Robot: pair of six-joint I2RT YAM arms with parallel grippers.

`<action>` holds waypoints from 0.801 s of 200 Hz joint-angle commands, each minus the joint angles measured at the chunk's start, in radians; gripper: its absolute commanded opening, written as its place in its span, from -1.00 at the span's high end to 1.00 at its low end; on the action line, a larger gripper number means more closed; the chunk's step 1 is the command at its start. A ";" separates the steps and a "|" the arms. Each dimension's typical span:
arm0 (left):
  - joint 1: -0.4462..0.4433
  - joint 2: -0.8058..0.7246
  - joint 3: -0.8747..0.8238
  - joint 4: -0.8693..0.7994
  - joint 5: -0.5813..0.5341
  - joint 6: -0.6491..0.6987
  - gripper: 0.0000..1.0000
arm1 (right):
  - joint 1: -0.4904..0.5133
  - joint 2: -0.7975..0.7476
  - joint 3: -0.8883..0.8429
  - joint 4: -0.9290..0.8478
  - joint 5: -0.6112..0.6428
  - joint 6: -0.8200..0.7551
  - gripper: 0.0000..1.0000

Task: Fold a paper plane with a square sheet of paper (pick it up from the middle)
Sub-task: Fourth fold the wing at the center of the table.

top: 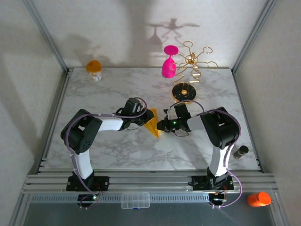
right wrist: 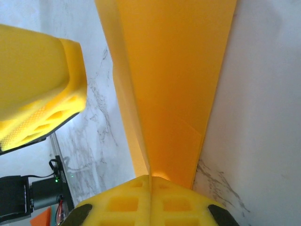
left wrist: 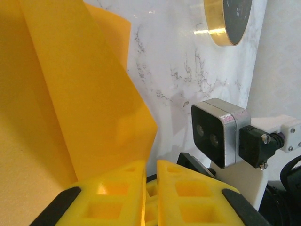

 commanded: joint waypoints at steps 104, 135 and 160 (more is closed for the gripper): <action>0.000 0.075 0.030 0.052 0.025 0.006 0.73 | -0.009 0.091 -0.005 -0.108 0.156 -0.024 0.71; -0.003 0.088 0.036 0.053 0.028 0.007 0.73 | -0.009 0.094 -0.003 -0.112 0.161 -0.024 0.70; -0.003 0.094 0.040 0.051 0.031 0.009 0.73 | -0.010 0.097 -0.002 -0.115 0.160 -0.021 0.75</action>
